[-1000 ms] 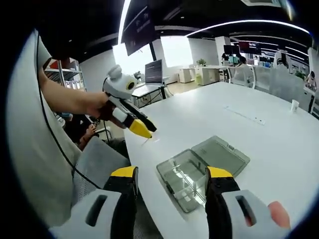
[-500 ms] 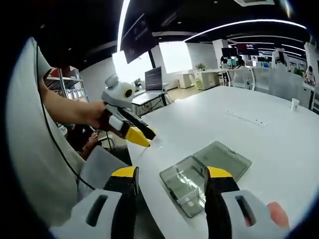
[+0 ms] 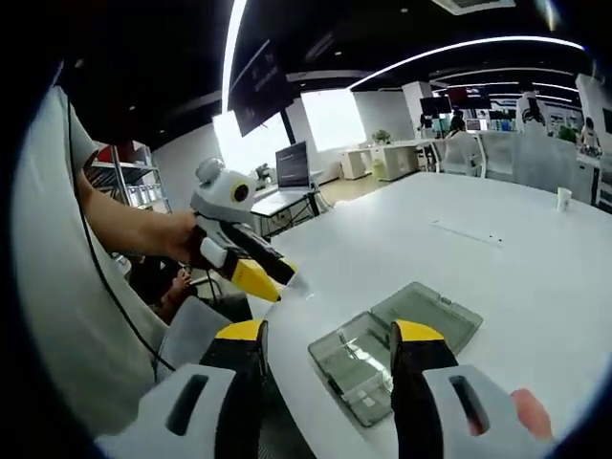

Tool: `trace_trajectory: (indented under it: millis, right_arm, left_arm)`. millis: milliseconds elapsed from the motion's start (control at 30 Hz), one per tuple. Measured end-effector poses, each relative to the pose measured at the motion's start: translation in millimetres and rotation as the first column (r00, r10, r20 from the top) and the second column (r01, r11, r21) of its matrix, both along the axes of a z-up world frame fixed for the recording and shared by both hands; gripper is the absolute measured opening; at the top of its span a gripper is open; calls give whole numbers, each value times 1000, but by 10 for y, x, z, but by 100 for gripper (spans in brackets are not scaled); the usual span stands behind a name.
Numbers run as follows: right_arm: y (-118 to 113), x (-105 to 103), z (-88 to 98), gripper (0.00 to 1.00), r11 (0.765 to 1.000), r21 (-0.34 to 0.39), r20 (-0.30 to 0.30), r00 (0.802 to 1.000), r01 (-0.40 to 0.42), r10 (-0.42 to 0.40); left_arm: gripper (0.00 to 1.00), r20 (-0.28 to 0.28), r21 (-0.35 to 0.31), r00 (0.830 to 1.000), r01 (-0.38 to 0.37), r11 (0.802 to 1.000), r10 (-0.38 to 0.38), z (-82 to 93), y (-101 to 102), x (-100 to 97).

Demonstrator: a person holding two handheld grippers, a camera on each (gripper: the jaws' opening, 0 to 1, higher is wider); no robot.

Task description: Insert the divider into the dual guide fixture by aligning both edges with the guide slots and pushing it downward to the bottom, including one-sided entry, uneven engagement, binding, and posture correction.

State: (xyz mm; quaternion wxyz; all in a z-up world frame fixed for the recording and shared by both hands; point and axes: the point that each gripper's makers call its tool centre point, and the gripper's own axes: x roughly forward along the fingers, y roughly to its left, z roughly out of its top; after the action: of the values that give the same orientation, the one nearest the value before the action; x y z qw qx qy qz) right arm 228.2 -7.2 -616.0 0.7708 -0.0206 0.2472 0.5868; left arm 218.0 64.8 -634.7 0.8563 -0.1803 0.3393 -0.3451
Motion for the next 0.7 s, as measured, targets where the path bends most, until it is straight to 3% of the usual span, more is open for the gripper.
trace_trajectory:
  millis: [700]
  right_arm:
    - [119, -4, 267, 46, 995, 102, -47, 999, -19, 24]
  left_arm:
    - [28, 64, -102, 995, 77, 992, -70, 148, -226, 2]
